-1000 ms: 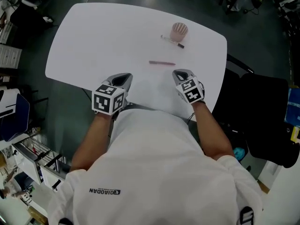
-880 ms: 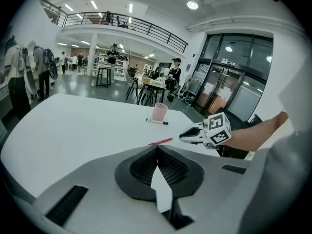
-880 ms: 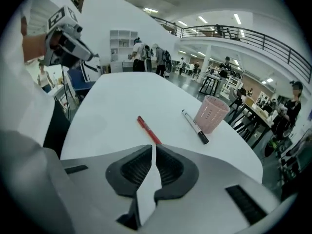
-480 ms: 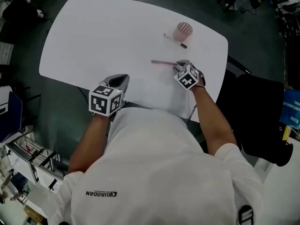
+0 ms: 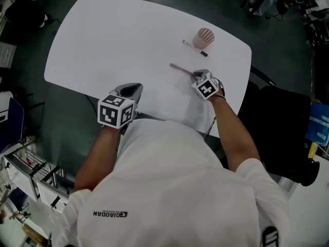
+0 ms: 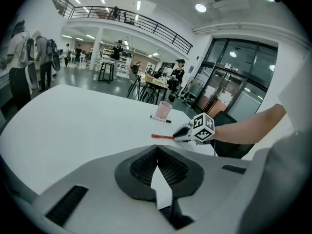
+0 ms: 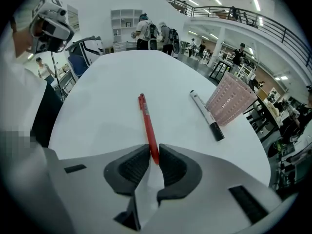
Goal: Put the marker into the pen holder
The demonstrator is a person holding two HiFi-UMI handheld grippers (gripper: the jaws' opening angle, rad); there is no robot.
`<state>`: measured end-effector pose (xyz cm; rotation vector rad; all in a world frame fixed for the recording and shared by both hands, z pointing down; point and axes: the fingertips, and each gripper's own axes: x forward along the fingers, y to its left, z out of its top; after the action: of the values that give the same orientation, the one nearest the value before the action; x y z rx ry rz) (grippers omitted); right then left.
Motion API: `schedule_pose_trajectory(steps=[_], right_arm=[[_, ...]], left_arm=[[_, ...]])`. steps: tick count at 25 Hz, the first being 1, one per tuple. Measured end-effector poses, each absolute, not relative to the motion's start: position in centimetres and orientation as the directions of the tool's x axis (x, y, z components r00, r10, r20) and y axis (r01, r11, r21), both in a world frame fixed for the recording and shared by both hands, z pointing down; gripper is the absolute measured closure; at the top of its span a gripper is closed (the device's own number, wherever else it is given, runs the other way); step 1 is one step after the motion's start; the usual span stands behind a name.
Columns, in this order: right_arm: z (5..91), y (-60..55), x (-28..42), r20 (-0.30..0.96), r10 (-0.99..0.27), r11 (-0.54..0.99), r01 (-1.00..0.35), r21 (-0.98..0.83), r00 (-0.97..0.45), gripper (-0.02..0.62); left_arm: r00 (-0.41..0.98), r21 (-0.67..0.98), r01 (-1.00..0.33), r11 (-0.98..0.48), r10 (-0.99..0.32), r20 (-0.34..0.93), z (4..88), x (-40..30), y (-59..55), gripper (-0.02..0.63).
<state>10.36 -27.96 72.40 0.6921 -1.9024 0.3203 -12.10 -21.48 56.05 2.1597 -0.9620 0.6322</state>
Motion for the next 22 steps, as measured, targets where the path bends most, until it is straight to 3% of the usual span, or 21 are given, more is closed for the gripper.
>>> schedule_pose_trajectory(steps=[10, 16, 22], right_arm=[[72.0, -25.9, 10.1, 0.873, -0.349, 0.667, -0.745, -0.025, -0.342, 0.531], [69.4, -24.4, 10.2, 0.798, -0.405, 0.467, -0.851, -0.239, -0.446, 0.532], [66.6, -24.2, 10.6, 0.723, -0.466, 0.353, -0.856, -0.377, -0.51, 0.532]], left_arm=[[0.624, 0.381, -0.765, -0.519, -0.451, 0.638, 55.4, -11.3, -21.4, 0.578], [0.629, 0.383, -0.758, -0.528, -0.438, 0.642, 55.7, -10.7, -21.5, 0.578], [0.658, 0.379, -0.724, -0.576, -0.413, 0.63, 55.4, -8.8, -22.5, 0.578]])
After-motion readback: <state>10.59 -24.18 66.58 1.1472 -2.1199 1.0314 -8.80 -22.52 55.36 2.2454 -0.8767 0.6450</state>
